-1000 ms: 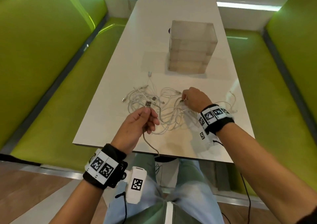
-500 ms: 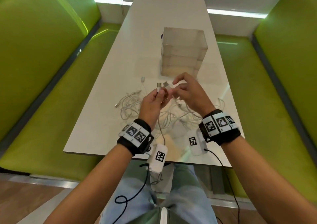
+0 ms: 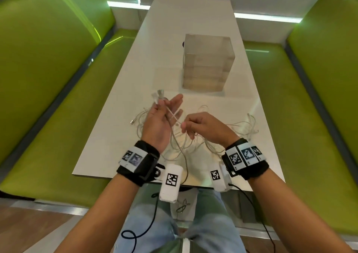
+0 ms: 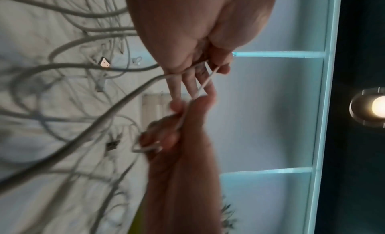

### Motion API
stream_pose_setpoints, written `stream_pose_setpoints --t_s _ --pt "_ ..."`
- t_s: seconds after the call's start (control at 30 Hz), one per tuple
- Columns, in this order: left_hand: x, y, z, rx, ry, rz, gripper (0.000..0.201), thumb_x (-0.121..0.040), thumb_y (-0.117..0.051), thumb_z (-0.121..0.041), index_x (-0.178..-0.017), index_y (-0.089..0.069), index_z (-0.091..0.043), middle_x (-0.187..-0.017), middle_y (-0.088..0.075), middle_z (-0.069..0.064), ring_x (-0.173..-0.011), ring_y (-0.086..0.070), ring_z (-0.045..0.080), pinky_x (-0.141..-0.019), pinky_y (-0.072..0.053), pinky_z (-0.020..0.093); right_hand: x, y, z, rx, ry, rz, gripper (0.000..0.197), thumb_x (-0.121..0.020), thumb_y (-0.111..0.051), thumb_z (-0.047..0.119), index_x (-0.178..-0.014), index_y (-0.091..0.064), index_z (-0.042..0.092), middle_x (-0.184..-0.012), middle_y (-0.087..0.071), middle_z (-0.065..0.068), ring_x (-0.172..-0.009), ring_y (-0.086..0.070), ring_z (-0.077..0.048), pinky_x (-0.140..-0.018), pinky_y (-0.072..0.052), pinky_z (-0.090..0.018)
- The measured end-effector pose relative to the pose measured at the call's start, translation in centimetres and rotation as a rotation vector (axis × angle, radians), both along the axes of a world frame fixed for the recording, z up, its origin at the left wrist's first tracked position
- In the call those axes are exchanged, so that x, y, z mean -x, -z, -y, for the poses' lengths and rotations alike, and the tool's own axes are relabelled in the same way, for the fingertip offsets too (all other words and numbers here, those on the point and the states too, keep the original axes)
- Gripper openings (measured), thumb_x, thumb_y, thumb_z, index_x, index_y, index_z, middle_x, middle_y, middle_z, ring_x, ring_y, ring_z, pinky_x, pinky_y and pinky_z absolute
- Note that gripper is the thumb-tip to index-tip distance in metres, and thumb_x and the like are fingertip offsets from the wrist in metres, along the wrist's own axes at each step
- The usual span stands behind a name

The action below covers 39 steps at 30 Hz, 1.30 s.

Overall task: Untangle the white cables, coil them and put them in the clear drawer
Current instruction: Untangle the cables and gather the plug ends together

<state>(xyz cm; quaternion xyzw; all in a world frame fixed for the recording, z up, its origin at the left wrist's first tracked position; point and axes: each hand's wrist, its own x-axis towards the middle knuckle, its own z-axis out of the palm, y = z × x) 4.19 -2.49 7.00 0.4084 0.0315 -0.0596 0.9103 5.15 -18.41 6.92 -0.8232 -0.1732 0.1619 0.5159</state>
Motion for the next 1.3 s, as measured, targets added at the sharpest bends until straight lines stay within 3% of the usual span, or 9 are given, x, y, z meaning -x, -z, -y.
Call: stream_pose_setpoints --t_s 0.13,0.27,0.37,0.47,0.53,0.6,0.7,1.1,1.3 --pt "0.1 -1.9 -2.4 0.079 -0.091 0.015 0.029 -0.102 -0.033 -0.028 -0.081 -0.049 -0.015 -0.052 -0.050 -0.006 -0.058 -0.060 0.012 -0.070 -0.058 0.034 -0.2 0.9 1.5 0.114 -0.012 0.079 0.016 -0.092 -0.058 0.020 -0.080 -0.067 0.017 -0.066 -0.058 0.013 -0.066 -0.052 0.001 -0.069 -0.040 -0.013" --pt "0.3 -2.4 -4.7 0.008 -0.130 0.021 0.031 -0.101 -0.032 -0.034 -0.080 -0.048 -0.018 -0.050 -0.035 -0.009 -0.041 -0.027 0.005 -0.042 -0.027 0.018 -1.8 2.0 2.7 0.243 0.032 0.191 0.012 -0.091 -0.059 0.022 -0.080 -0.065 0.022 -0.082 -0.063 0.006 -0.078 -0.054 -0.001 -0.079 -0.041 -0.026" --pt "0.7 -1.8 -5.4 -0.184 -0.049 0.001 0.033 -0.095 -0.039 -0.044 -0.085 -0.051 -0.016 -0.052 -0.033 -0.010 -0.043 -0.023 0.005 -0.043 -0.022 0.019 -1.9 2.2 2.6 0.189 0.128 0.219 0.016 -0.093 -0.055 0.018 -0.079 -0.063 0.016 -0.081 -0.062 0.003 -0.075 -0.052 0.000 -0.075 -0.040 -0.025" --pt "1.4 -0.7 -4.0 -0.660 0.068 0.035 0.029 -0.084 -0.058 -0.043 -0.096 -0.059 -0.016 -0.060 -0.050 -0.010 -0.052 -0.036 0.007 -0.051 -0.031 0.021 -1.4 1.2 1.3 0.003 0.205 0.225 0.019 -0.094 -0.052 0.013 -0.078 -0.061 0.014 -0.075 -0.059 0.006 -0.071 -0.051 0.000 -0.070 -0.040 -0.013" --pt "1.7 0.1 -2.5 -0.812 0.123 0.071 0.027 -0.077 -0.071 -0.036 -0.096 -0.062 -0.018 -0.073 -0.050 0.004 -0.063 -0.042 0.015 -0.051 -0.036 0.017 -1.0 0.6 0.0 -0.037 0.182 0.243 0.018 -0.094 -0.053 0.015 -0.079 -0.063 0.014 -0.077 -0.062 0.007 -0.073 -0.054 -0.002 -0.072 -0.042 -0.014" --pt "1.8 0.4 -1.1 -0.808 0.098 0.105 0.009 -0.083 -0.070 -0.025 -0.087 -0.064 -0.022 -0.070 -0.040 0.007 -0.060 -0.037 0.015 -0.050 -0.034 0.017 -0.6 0.1 -1.2 -0.085 0.171 0.231 0.017 -0.094 -0.055 0.018 -0.082 -0.066 0.016 -0.079 -0.066 0.006 -0.076 -0.059 -0.007 -0.075 -0.046 -0.020" --pt "1.9 0.3 -0.1 -0.717 -0.036 0.082 0.015 -0.092 -0.059 -0.017 -0.078 -0.062 -0.020 -0.051 -0.043 -0.013 -0.045 -0.035 0.003 -0.048 -0.032 0.016 -0.3 -0.5 -2.0 -0.152 0.190 0.220 0.017 -0.094 -0.055 0.023 -0.083 -0.067 0.023 -0.075 -0.065 0.005 -0.071 -0.055 -0.008 -0.073 -0.046 -0.028" --pt "1.0 -2.6 -5.5 -0.018 -0.181 0.039 0.022 -0.095 -0.046 -0.028 -0.099 -0.061 -0.013 -0.047 -0.022 -0.012 -0.039 -0.018 0.003 -0.040 -0.013 0.018 -0.1 1.9 0.9 -0.005 0.088 0.084 0.021 -0.096 -0.050 0.016 -0.081 -0.062 0.024 -0.075 -0.064 0.004 -0.078 -0.059 -0.007 -0.087 -0.045 -0.032" --pt "1.8 -0.6 -3.7 -0.706 -0.080 0.078 0.021 -0.095 -0.053 -0.029 -0.095 -0.063 -0.011 -0.049 -0.038 -0.012 -0.044 -0.030 0.007 -0.043 -0.028 0.023 0.2 0.2 -0.4 -0.018 0.039 0.181 0.018 -0.095 -0.054 0.015 -0.087 -0.070 0.017 -0.067 -0.059 0.008 -0.063 -0.050 -0.001 -0.068 -0.041 -0.015"
